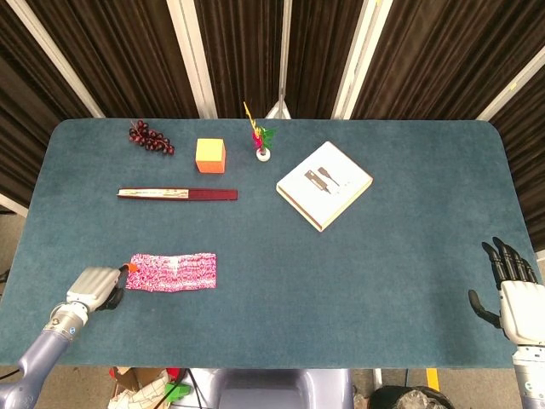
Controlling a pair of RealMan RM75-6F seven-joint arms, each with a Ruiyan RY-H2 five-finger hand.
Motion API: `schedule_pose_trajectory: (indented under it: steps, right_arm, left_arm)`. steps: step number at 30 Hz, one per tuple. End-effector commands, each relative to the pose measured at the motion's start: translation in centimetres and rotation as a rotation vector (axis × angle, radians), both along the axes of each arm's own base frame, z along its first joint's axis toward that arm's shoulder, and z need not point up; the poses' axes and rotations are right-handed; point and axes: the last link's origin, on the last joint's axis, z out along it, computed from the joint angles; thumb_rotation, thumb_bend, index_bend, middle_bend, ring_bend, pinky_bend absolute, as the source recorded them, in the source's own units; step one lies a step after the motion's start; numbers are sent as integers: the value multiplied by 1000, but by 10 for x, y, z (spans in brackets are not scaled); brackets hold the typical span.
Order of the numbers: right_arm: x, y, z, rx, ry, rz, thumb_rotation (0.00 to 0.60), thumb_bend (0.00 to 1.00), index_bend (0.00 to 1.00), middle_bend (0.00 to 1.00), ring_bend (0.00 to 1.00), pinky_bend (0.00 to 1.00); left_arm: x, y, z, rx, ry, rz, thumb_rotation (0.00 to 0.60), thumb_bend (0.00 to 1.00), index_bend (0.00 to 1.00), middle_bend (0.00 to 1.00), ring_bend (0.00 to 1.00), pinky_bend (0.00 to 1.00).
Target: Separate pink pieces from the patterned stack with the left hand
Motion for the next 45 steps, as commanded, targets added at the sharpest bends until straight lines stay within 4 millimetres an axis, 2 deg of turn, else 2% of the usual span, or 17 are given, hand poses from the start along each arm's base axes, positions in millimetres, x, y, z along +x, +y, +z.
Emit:
schedule_pose_trajectory:
  steps: [1,16,28,45]
  right_arm:
    - [0,0,0,-1,0,0,600,389,82,50,85,165]
    - [-2,1,2,-2,0,0,600,389,82,50,85,165]
    - [-1,1,-1,2,-3,0,600,389,82,50,85,165]
    - [0,1,0,3,-6,-4,600,389,81,51,85,165]
  left_arm:
    - [-1,0,-1,-6,4,4,600,775,206,856,715,760]
    - [-4,0,4,2,22,19,600,772,206,858,715,760]
    - [-14,-1,8,5,50,45,600,772,211,858,716,760]
    - [-6,-2,10,24,-2,-11,600,770,211,859,716,760]
